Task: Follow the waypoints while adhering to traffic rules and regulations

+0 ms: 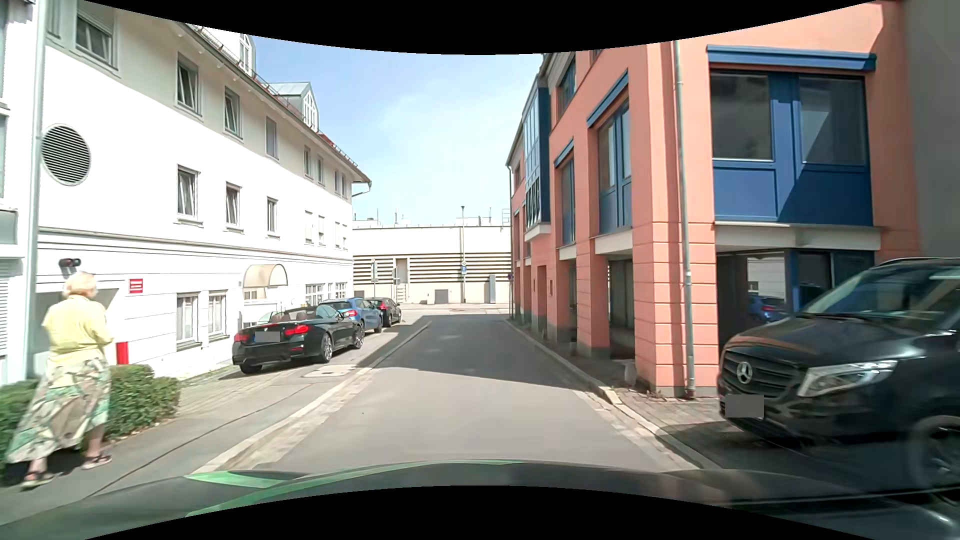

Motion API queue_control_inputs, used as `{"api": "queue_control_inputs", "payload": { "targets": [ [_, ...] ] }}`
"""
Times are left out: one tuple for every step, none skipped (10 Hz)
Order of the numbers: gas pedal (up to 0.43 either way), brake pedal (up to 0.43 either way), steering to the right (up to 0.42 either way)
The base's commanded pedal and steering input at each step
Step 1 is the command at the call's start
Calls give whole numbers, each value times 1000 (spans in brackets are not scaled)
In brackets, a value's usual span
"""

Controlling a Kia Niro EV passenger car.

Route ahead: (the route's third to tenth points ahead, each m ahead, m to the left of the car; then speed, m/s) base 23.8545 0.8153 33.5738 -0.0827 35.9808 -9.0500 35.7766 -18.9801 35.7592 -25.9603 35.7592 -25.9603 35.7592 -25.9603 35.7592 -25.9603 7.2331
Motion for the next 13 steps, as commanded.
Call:
{"api": "queue_control_inputs", "payload": {
  "targets": [
    [0,0,-4],
    [0,0,-4],
    [0,6,-4],
    [0,79,-4],
    [0,122,-4],
    [0,140,-4],
    [0,152,-5],
    [0,165,-4],
    [0,177,-4],
    [0,183,-4],
    [0,189,-4],
    [0,195,-4],
    [0,195,-4]
  ]
}}
